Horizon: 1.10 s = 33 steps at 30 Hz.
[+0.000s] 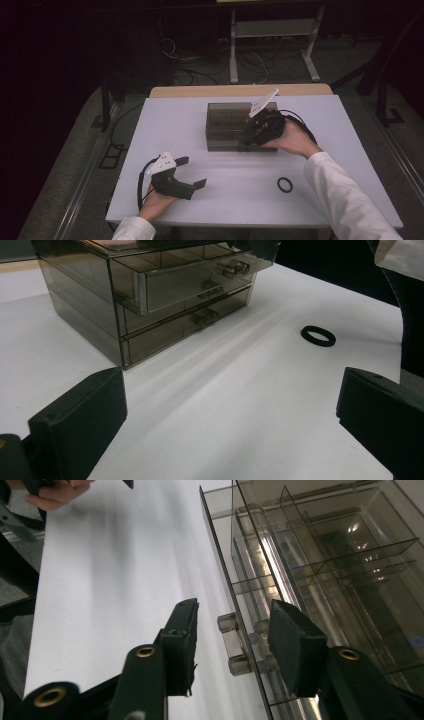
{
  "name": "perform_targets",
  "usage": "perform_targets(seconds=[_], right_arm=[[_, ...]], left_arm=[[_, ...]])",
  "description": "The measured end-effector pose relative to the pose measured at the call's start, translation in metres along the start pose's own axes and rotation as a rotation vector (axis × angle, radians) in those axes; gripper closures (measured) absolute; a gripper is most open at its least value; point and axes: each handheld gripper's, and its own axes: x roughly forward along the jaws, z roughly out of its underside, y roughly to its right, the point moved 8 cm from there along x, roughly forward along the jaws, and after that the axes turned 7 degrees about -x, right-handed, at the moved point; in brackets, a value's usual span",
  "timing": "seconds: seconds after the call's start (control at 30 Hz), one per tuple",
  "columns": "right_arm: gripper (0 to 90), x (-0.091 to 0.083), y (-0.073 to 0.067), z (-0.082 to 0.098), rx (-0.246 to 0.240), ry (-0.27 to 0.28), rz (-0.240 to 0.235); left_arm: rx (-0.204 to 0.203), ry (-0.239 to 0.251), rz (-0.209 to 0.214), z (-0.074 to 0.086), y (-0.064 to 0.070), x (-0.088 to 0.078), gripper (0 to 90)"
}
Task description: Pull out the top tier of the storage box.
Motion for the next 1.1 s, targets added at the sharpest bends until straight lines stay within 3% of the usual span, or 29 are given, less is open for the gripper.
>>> perform_targets(seconds=[0.57,0.7,1.1], right_arm=[[74.0,0.0048,0.0068,0.0048,0.021,0.002,-0.045],[83.9,0.006,0.0085,0.0064,0.019,0.003,-0.047],[84.2,0.0062,0.008,0.0067,0.016,0.008,-0.052]], left_arm=[[0.003,-0.003,0.0,0.0003,0.0001,0.0002,0.0],[0.004,-0.004,0.0,0.0004,0.0002,0.0002,0.0],[0.004,-0.003,0.0,0.0004,0.0001,0.0002,0.0]])
